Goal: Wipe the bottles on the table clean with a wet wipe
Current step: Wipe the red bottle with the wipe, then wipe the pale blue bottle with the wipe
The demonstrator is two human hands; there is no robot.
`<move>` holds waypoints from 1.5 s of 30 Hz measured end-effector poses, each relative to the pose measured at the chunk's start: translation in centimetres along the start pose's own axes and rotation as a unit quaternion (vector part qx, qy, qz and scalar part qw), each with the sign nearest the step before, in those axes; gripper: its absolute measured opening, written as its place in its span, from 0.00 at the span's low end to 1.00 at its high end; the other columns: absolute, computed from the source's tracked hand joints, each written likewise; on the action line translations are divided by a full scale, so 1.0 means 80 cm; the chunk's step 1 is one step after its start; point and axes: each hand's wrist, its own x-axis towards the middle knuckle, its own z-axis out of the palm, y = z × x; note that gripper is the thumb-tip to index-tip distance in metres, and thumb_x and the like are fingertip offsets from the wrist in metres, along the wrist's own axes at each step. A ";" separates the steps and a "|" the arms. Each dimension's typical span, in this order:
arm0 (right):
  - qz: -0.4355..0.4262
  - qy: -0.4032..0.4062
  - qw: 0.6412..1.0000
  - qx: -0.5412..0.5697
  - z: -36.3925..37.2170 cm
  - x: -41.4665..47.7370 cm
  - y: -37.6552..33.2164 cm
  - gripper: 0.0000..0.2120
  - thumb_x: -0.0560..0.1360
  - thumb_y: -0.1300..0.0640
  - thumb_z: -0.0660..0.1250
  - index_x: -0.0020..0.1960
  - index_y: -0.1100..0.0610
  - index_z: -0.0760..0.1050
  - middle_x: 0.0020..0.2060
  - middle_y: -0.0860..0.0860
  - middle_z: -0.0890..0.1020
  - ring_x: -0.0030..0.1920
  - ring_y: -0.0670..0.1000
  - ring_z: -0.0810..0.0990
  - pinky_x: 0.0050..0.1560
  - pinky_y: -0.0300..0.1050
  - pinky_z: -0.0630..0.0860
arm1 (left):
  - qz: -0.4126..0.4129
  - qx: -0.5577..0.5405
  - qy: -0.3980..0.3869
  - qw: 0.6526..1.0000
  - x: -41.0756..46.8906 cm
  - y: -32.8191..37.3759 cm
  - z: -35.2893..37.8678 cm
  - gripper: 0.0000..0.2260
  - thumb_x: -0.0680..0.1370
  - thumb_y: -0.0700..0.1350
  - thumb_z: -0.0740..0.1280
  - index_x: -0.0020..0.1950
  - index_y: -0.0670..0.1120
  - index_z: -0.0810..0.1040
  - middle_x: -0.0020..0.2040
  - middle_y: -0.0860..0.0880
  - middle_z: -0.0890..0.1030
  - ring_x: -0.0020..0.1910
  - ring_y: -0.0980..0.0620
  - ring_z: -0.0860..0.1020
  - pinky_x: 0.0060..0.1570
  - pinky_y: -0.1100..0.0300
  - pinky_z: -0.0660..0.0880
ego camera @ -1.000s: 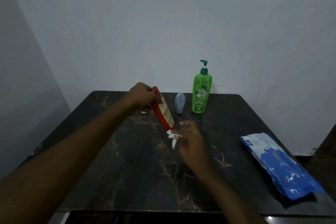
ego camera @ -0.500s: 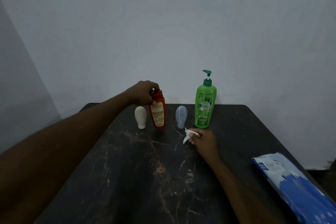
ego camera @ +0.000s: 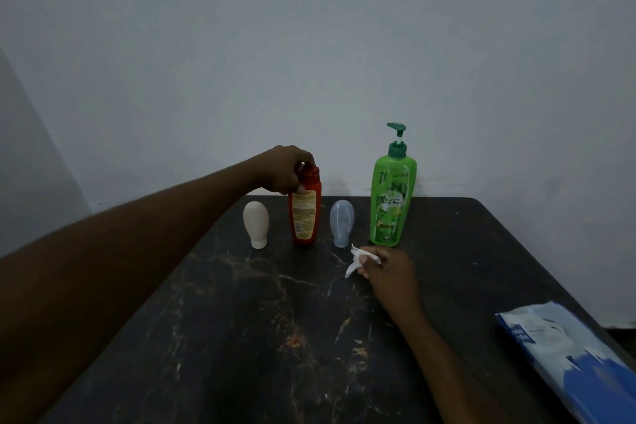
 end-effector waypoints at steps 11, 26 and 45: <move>0.002 0.007 1.000 0.026 -0.001 0.000 -0.001 0.08 0.77 0.57 0.68 0.50 0.46 0.83 0.35 0.44 0.85 0.38 0.42 0.83 0.47 0.50 0.82 | -0.010 0.020 -0.030 0.999 0.001 0.005 -0.008 0.25 0.77 0.38 0.73 0.72 0.42 0.71 0.67 0.40 0.75 0.60 0.42 0.78 0.54 0.51 0.80; -0.010 0.004 0.999 0.043 -0.002 -0.001 -0.001 0.08 0.76 0.58 0.68 0.49 0.48 0.84 0.33 0.45 0.85 0.36 0.44 0.83 0.45 0.52 0.81 | -0.064 -0.018 -0.068 0.995 0.013 0.005 -0.009 0.29 0.76 0.35 0.72 0.75 0.48 0.65 0.69 0.41 0.74 0.56 0.44 0.78 0.39 0.57 0.81; -0.011 0.011 0.998 0.054 -0.003 -0.003 -0.004 0.09 0.76 0.58 0.68 0.44 0.44 0.83 0.33 0.46 0.85 0.36 0.45 0.83 0.43 0.53 0.81 | 0.072 0.183 0.038 0.980 0.008 0.099 0.088 0.18 0.78 0.39 0.69 0.66 0.42 0.72 0.60 0.41 0.75 0.56 0.43 0.78 0.45 0.55 0.73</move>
